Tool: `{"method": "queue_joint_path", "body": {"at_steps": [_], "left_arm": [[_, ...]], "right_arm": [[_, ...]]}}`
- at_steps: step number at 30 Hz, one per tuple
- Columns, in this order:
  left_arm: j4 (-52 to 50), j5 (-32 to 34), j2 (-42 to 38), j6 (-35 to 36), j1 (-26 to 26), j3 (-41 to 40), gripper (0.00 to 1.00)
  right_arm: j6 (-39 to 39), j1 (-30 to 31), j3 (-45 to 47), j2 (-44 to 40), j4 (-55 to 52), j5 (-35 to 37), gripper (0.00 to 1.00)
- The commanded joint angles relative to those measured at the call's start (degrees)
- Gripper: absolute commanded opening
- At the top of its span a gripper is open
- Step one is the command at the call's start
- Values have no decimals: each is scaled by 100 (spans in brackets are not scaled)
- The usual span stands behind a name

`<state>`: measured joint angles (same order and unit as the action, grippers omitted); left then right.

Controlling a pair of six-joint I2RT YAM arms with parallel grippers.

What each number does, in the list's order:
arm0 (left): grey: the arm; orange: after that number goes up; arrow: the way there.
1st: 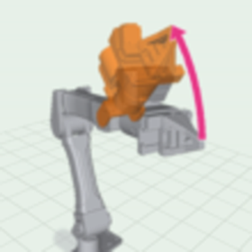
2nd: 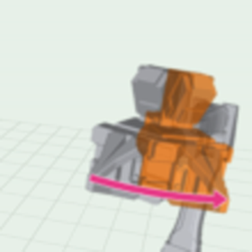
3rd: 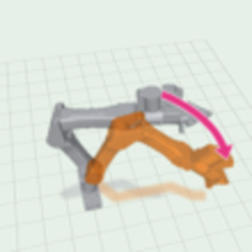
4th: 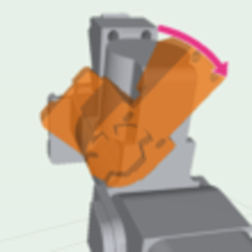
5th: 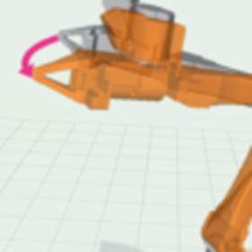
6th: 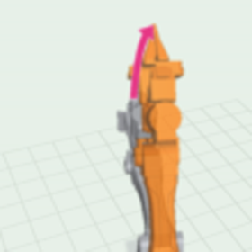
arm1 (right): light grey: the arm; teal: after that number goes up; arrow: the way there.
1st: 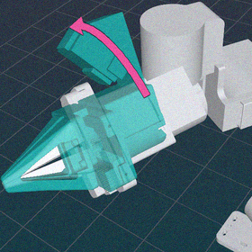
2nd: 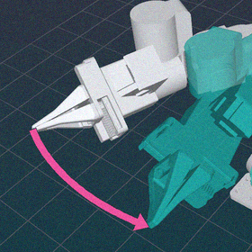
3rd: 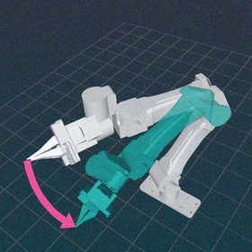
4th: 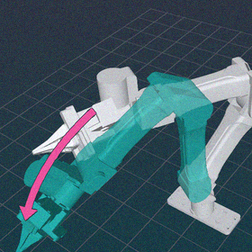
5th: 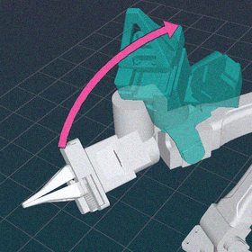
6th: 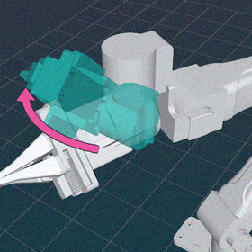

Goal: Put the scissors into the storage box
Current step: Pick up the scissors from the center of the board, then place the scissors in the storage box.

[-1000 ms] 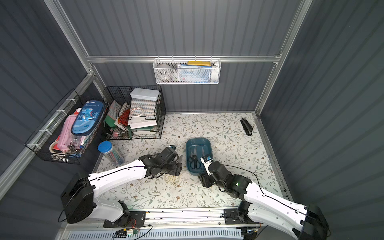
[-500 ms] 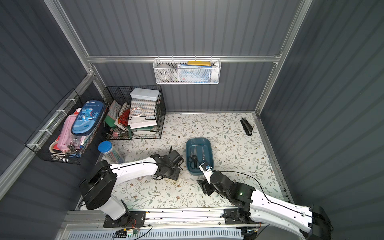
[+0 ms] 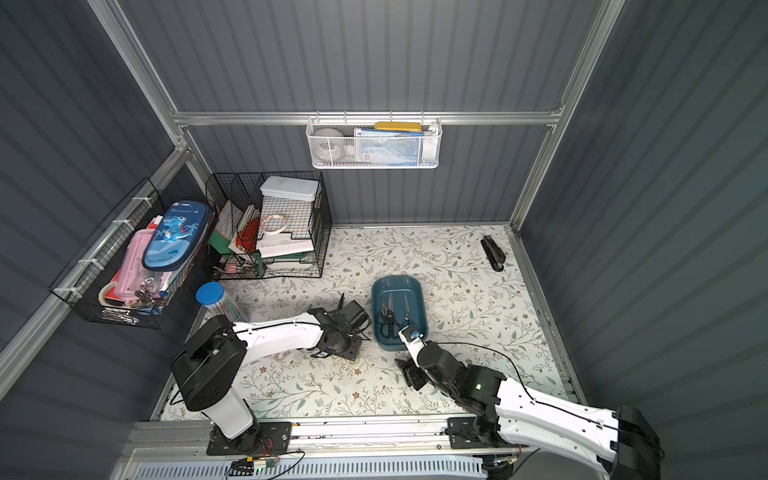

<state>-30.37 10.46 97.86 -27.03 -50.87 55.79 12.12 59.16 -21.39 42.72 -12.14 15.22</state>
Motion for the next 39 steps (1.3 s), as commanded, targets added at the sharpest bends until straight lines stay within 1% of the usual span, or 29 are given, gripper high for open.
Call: {"method": "queue_joint_path", "body": {"at_steps": [1, 2, 4, 8, 11, 13, 14, 16, 18, 21, 23, 26, 27, 28, 32, 36, 39], "left_arm": [[-12, -148, 29, 40, 44, -132, 48], [13, -173, 46, 58, 51, -144, 44], [-28, -185, 149, 61, 47, -79, 31], [35, -180, 189, 22, 47, -105, 22], [-51, -100, 105, 9, 50, -53, 12], [-119, 2, -37, -4, 42, 2, 1], [-191, 88, -121, -4, 42, 72, 0], [-377, 445, -355, -13, 38, 293, 0], [-545, 503, -635, -83, 42, 501, 0], [-993, 734, -928, -141, 51, 1116, 0], [-1166, 841, -955, -162, 44, 1575, 0], [-1242, 989, -710, -21, 45, 2469, 0], [-1322, 914, -547, -64, 41, 2968, 0], [-1341, 782, -380, -102, 34, 3277, 0], [-1219, 312, 216, -335, 9, 4100, 0], [-797, -127, 566, -716, -28, 4207, 0], [-680, -432, 851, -899, -71, 4248, 0]], "right_arm": [[29, 37, -75, 34, 49, 181, 67], [31, 42, -82, 35, 42, 183, 67], [50, 43, -76, 28, 44, 233, 67], [57, 35, -76, 34, 40, 239, 67], [65, 43, -85, 24, 32, 310, 67], [80, 43, -76, -18, 2, 310, 67], [76, 47, -63, -42, 2, 321, 67], [86, 52, -50, -125, -4, 348, 67], [90, 52, -37, -235, -53, 381, 66], [120, 69, 32, -504, -95, 546, 66], [147, 78, 80, -714, -144, 661, 66], [219, 94, 147, -1068, -254, 896, 66], [239, 99, 173, -1179, -278, 983, 66], [262, 111, 195, -1310, -323, 1084, 66], [341, 130, 272, -1729, -459, 1374, 68], [432, 138, 293, -1962, -603, 1601, 68], [459, 139, 302, -2020, -629, 1724, 68]]}}
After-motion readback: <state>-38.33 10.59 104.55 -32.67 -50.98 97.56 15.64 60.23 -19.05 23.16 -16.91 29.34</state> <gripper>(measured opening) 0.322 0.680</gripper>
